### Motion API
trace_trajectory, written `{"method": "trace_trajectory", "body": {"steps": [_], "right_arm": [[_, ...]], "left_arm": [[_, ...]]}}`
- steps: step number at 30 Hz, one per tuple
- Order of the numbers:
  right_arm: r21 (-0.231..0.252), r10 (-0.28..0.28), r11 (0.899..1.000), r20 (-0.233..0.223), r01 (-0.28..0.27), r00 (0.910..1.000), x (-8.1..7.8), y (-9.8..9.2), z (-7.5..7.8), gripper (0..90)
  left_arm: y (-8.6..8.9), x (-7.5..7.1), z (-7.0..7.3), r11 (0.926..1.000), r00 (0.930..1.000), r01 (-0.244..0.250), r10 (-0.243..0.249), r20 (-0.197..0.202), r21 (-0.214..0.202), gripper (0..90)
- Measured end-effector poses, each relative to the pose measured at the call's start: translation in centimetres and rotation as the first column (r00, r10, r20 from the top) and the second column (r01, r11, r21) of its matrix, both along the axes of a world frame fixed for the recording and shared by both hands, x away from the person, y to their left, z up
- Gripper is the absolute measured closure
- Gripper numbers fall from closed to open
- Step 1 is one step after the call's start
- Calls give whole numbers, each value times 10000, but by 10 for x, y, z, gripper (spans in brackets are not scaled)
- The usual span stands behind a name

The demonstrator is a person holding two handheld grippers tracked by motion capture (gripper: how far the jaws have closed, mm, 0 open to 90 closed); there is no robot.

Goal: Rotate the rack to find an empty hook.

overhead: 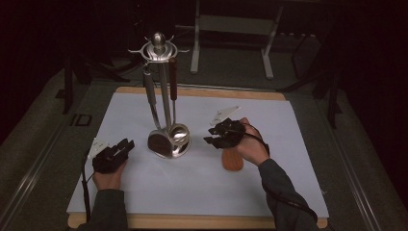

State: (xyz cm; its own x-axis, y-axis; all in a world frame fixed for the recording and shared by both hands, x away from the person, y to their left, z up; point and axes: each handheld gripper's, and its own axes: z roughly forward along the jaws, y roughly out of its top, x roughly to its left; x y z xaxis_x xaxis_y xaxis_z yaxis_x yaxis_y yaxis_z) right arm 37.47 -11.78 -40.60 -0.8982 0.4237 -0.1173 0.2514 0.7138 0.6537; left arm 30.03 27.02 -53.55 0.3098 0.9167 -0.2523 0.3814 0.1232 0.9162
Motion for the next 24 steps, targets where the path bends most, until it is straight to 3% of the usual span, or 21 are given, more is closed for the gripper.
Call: {"method": "trace_trajectory", "body": {"steps": [6,7,9,10,13,15,17,18,19,20,21,22,23,24], "right_arm": [[-390,-159,9991,-141,154,9998,-3,-8,-11,601],[-414,-258,9988,-276,246,9993,-3,-12,-16,598],[-432,-349,9985,-379,333,9987,-2,-15,-20,593],[-437,-371,9984,-414,353,9985,-2,-15,-22,591],[-493,-450,9979,-547,423,9975,-2,-15,-26,583],[-536,-389,9979,-586,358,9975,-3,-15,-29,578],[-576,-429,9976,-674,390,9968,-3,-14,-32,573],[-572,-447,9975,-707,407,9965,-3,-14,-34,571],[-593,-441,9974,-724,398,9964,-3,-14,-36,569],[-615,-478,9972,-764,431,9959,-3,-14,-38,568],[-640,-471,9971,-774,422,9959,-2,-14,-39,568],[-628,-495,9970,-809,444,9955,-2,-14,-41,568],[-672,-507,9967,-843,451,9951,-2,-14,-42,567],[-655,-512,9968,-876,456,9948,-2,-15,-44,566]], "left_arm": [[0,-6,14,9991,9990,39,-21,436,-421,721],[-2,-9,24,9966,9958,182,-109,905,-802,730],[-4,-11,30,9959,9934,212,-111,1139,-882,746],[-8,-13,41,9944,9878,321,-161,1549,-1010,760],[-12,-14,52,9927,9819,387,-166,1887,-1140,798],[-18,-15,70,9907,9697,466,-143,2438,-1275,839],[-19,-16,76,9907,9657,493,-148,2592,-1270,883],[-22,-16,89,9899,9568,550,-147,2905,-1309,895],[-24,-16,95,9886,9522,607,-160,3050,-1376,897],[-24,-16,95,9886,9522,607,-160,3050,-1376,897],[-26,-17,106,9871,9421,728,-212,3348,-1424,898],[-26,-17,106,9871,9421,728,-212,3348,-1424,898],[-28,-18,118,9813,9324,989,-334,3600,-1650,899],[-28,-18,118,9813,9324,989,-334,3600,-1650,899]]}}
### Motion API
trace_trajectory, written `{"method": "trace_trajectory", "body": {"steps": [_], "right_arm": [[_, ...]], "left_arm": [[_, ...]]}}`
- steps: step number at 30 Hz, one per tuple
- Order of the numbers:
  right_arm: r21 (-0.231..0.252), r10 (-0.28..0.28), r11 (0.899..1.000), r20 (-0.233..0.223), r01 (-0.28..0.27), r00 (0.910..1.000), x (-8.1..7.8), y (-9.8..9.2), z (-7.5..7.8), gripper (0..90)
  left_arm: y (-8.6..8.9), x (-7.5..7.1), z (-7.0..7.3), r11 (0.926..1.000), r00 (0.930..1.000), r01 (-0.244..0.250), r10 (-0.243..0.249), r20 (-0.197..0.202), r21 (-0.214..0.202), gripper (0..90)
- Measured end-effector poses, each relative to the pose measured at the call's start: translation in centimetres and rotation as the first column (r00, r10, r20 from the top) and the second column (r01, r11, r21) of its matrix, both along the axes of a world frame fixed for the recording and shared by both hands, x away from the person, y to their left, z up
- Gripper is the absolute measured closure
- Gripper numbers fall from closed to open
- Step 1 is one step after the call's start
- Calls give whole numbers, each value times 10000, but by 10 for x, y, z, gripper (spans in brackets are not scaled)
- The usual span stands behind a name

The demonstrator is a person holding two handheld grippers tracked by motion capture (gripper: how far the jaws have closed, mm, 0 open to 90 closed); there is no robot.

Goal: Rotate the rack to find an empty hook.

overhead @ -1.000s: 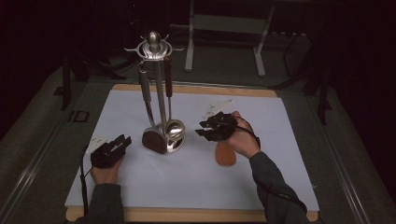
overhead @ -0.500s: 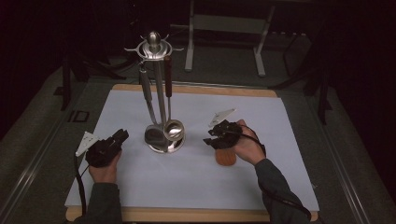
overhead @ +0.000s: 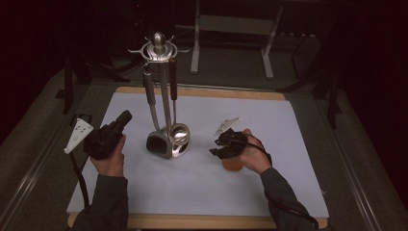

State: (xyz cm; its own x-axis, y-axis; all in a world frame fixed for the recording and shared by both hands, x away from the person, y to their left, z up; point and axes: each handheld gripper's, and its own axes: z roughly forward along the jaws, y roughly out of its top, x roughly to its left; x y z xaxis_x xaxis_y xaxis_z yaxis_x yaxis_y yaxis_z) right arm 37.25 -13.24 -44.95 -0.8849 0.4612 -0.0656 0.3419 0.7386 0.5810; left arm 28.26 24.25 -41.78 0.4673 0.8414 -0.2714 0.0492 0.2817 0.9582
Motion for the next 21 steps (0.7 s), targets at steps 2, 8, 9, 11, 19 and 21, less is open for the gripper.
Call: {"method": "trace_trajectory", "body": {"steps": [2,8,9,11,19,21], "right_arm": [[-70,-28,10000,-63,28,10000,0,0,-3,562],[-134,-69,9999,-142,67,9999,0,-2,-7,556],[-132,-117,9998,-175,114,9998,0,-3,-8,556],[-117,-124,9999,-193,122,9997,0,-4,-9,556],[-90,-206,9998,-300,203,9993,0,-7,-13,555],[-48,-241,9997,-326,240,9992,0,-8,-13,555]], "left_arm": [[-4,-1,16,9998,9989,144,-137,447,-150,899],[-13,-1,44,9996,9928,290,-294,1160,54,900],[-16,-1,50,9995,9909,315,-326,1304,102,900],[-24,0,67,9990,9823,385,-417,1829,207,900],[-48,4,96,9979,9513,641,-650,3015,126,900],[-52,5,100,9977,9454,666,-672,3190,128,900]]}}
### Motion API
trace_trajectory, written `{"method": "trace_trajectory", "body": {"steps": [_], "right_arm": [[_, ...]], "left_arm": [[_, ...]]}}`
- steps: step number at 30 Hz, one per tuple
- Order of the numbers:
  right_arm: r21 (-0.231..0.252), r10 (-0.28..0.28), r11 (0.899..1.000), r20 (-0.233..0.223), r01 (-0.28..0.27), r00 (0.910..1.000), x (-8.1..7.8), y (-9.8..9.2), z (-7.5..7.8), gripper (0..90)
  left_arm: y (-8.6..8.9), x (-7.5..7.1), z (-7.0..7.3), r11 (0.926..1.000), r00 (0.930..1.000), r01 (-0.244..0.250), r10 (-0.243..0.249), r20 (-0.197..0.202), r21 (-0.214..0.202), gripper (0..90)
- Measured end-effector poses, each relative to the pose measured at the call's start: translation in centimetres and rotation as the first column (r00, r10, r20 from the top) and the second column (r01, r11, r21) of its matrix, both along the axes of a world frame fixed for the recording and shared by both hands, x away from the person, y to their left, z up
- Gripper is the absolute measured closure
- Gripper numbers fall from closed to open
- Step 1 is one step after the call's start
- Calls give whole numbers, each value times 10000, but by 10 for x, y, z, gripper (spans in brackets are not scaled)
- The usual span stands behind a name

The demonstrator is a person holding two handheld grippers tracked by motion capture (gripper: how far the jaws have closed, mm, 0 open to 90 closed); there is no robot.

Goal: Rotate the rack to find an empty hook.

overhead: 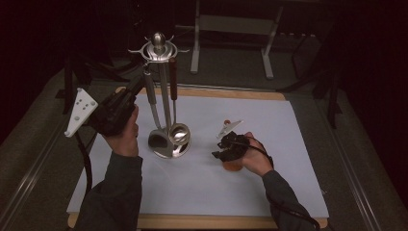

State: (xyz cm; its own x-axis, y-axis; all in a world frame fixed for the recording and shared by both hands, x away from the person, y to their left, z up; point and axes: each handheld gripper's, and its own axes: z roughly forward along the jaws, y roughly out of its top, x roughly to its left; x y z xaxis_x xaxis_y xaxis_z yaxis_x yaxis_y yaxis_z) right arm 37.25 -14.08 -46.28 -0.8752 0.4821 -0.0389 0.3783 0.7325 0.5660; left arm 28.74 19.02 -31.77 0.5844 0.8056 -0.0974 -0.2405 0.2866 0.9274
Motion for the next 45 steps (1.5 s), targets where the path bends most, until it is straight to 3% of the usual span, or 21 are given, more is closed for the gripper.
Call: {"method": "trace_trajectory", "body": {"steps": [11,28,40,45], "right_arm": [[103,-39,9999,-41,39,10000,1,-4,-5,555],[185,-103,9998,-173,106,9998,0,-5,-9,555],[188,-163,9997,-241,167,9996,0,-6,-12,554],[189,-133,9997,-255,138,9996,0,-6,-12,554]], "left_arm": [[-11,11,12,9997,9998,-3,8,177,-263,900],[-14,11,15,9965,9964,-825,823,199,126,900],[8,26,16,9918,9939,-1062,1039,-365,-708,900],[14,37,21,9898,9916,-1176,1127,-635,-799,900]]}}
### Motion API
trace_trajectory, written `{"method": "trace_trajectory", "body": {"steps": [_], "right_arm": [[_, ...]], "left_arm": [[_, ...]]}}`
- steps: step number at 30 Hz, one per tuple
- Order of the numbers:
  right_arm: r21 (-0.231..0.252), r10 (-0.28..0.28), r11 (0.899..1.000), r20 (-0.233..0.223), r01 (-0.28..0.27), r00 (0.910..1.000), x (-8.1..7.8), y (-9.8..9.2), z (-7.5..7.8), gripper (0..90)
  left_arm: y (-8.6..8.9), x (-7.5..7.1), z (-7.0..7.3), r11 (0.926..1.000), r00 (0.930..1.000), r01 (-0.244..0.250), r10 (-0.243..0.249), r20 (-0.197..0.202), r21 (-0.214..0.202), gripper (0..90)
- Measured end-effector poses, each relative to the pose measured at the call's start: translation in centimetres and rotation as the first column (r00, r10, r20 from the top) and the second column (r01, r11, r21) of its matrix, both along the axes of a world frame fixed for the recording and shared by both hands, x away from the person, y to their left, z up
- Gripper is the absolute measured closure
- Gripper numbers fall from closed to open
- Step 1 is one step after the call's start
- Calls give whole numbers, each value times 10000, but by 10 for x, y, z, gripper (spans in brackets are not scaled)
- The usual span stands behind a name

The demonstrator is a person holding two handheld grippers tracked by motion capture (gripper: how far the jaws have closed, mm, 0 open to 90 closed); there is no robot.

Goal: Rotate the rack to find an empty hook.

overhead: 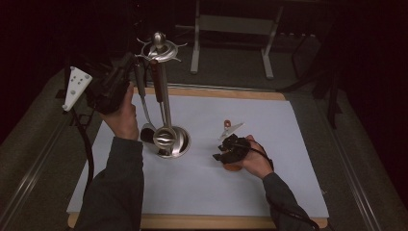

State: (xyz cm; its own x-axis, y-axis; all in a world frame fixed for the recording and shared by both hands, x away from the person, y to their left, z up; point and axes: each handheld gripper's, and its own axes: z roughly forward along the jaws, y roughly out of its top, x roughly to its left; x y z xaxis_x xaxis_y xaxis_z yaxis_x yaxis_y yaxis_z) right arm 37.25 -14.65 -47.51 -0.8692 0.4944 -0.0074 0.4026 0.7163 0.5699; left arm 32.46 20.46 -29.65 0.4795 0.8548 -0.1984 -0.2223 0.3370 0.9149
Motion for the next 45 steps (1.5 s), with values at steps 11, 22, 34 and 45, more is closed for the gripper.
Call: {"method": "trace_trajectory", "body": {"steps": [11,22,34,45], "right_arm": [[15,-24,10000,-25,24,10000,0,-1,0,553],[22,-29,10000,-18,29,10000,1,-2,1,553],[39,-36,10000,-48,36,10000,0,-3,-2,553],[59,-75,10000,-106,76,9999,0,-4,-5,553]], "left_arm": [[8,18,7,10000,9989,69,-68,-469,8,900],[8,17,7,9999,9991,17,-12,-416,129,899],[6,6,5,9993,9994,243,-236,-267,272,898],[-3,-16,2,9955,9974,682,-696,196,652,898]]}}
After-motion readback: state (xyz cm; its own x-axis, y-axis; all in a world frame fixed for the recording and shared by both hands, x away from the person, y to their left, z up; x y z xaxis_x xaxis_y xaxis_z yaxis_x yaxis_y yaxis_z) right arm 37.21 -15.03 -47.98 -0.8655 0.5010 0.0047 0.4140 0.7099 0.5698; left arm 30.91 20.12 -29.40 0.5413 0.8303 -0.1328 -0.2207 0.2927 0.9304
